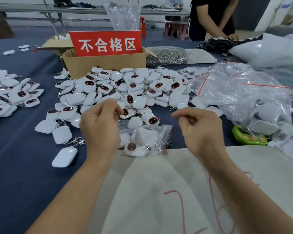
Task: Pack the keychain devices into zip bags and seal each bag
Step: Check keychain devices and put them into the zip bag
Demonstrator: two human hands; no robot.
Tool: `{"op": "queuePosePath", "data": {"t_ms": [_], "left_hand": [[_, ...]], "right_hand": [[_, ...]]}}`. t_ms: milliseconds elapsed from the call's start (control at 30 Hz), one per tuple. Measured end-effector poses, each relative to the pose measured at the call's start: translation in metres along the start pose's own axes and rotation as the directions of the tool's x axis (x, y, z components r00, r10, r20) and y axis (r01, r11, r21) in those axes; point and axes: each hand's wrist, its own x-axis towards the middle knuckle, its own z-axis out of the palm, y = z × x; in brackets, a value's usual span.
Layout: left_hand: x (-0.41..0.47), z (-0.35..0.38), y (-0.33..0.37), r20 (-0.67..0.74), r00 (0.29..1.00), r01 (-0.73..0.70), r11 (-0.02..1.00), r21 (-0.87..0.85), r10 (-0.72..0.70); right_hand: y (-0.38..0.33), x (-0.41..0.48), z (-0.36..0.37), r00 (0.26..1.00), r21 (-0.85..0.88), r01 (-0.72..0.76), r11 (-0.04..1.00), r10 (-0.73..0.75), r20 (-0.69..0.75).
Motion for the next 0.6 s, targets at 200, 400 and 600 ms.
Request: {"op": "queuePosePath", "data": {"t_ms": [200, 400, 600], "left_hand": [[0.017, -0.013, -0.01, -0.122, 0.989, 0.125, 0.936, 0.328, -0.089], [0.016, -0.012, -0.009, -0.085, 0.996, 0.057, 0.865, 0.498, -0.017], [0.026, -0.021, -0.003, -0.189, 0.972, 0.202, 0.913, 0.355, -0.142]], "right_hand": [[-0.002, 0.017, 0.022, 0.857, -0.14, 0.237, 0.961, -0.139, 0.497], [0.01, 0.012, 0.013, 0.924, -0.246, 0.136, 0.96, -0.033, 0.381], [0.02, 0.008, -0.002, 0.967, -0.325, -0.035, 0.945, 0.114, 0.228]]}}
